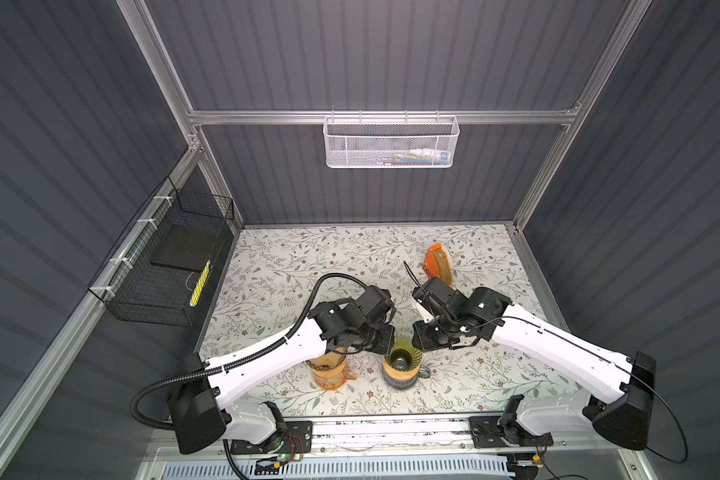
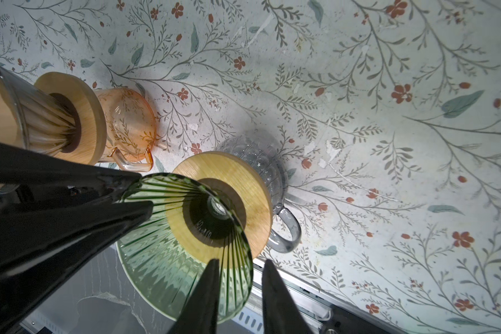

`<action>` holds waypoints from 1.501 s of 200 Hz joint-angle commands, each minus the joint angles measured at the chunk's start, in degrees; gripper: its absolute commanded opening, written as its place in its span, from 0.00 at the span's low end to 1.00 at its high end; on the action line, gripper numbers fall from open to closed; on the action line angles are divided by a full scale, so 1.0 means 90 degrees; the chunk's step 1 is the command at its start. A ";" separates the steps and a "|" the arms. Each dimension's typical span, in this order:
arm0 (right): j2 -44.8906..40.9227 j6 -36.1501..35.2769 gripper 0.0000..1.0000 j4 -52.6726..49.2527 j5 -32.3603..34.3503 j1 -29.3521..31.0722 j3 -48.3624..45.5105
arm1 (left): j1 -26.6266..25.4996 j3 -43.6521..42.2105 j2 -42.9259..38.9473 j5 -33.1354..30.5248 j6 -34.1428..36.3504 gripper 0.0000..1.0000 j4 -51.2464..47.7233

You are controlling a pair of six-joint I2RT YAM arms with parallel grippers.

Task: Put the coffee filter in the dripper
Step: 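Open the right gripper to release the dripper in the ring, then move the right gripper to the orange COFFEE filter box while the left gripper draws back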

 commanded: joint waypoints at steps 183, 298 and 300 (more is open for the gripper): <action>-0.0828 -0.1405 0.33 0.0623 0.0673 -0.2048 0.0200 | 0.0470 0.2140 0.0193 -0.1852 0.0425 0.28 -0.0323; 0.1514 -0.2085 0.15 0.2099 -0.0314 -0.4092 0.0368 | 0.1766 0.2713 0.0808 -0.0578 0.0618 0.30 0.0588; 0.1563 -0.2092 0.15 0.2105 -0.0323 -0.4108 0.0376 | 0.1783 0.2715 0.0818 -0.0568 0.0613 0.31 0.0592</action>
